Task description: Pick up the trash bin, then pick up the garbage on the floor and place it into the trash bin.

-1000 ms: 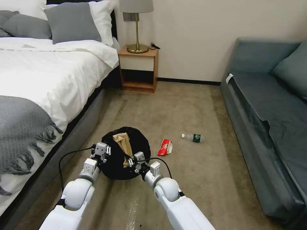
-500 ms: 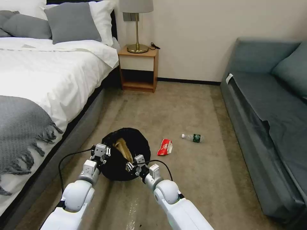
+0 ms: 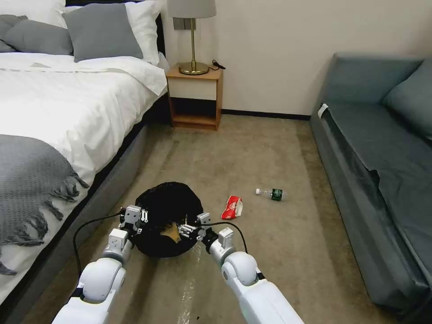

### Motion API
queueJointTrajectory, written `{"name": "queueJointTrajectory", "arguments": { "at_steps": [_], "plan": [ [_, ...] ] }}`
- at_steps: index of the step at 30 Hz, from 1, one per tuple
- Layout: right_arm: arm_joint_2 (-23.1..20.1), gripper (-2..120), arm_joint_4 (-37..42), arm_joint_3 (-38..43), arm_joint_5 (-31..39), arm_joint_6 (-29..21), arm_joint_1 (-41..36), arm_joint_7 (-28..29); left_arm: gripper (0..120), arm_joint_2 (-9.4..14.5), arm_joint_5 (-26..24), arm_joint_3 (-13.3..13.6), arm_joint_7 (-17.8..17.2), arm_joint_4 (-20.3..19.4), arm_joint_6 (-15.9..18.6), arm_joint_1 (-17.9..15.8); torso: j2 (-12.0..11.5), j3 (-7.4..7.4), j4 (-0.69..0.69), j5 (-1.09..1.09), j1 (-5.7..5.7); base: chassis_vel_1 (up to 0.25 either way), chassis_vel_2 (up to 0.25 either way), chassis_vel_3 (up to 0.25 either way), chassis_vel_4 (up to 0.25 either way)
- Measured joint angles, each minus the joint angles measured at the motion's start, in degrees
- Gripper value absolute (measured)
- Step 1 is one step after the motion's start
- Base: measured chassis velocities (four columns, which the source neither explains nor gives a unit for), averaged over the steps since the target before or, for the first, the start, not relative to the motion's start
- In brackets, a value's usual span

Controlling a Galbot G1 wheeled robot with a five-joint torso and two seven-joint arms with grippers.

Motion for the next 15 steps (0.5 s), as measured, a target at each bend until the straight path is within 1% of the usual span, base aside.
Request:
{"name": "queueJointTrajectory", "arguments": {
  "at_steps": [3, 12, 15],
  "plan": [
    [0.3, 100, 0.4, 1.6, 0.4, 0.3, -0.4, 0.4, 3, -0.1, -0.3, -0.5, 0.0, 0.5, 0.0, -0.1, 0.0, 0.00, 0.00, 0.00, 0.00, 0.000, 0.000, 0.000, 0.000],
    [0.0, 100, 0.7, 6.0, 1.0, 0.3, -0.5, 1.5, 3, -0.2, -0.4, -1.2, 0.0, 1.2, -0.3, 0.1, 0.0, 0.00, 0.00, 0.00, 0.00, 0.000, 0.000, 0.000, 0.000],
    [-0.7, 100, -0.2, 9.1, 2.4, 0.3, -0.4, 1.0, 3, -0.2, -0.5, -1.2, 0.0, 1.2, -0.4, 0.4, 0.0, 0.00, 0.00, 0.01, 0.00, 0.000, 0.000, 0.000, 0.000]
  ]
}}
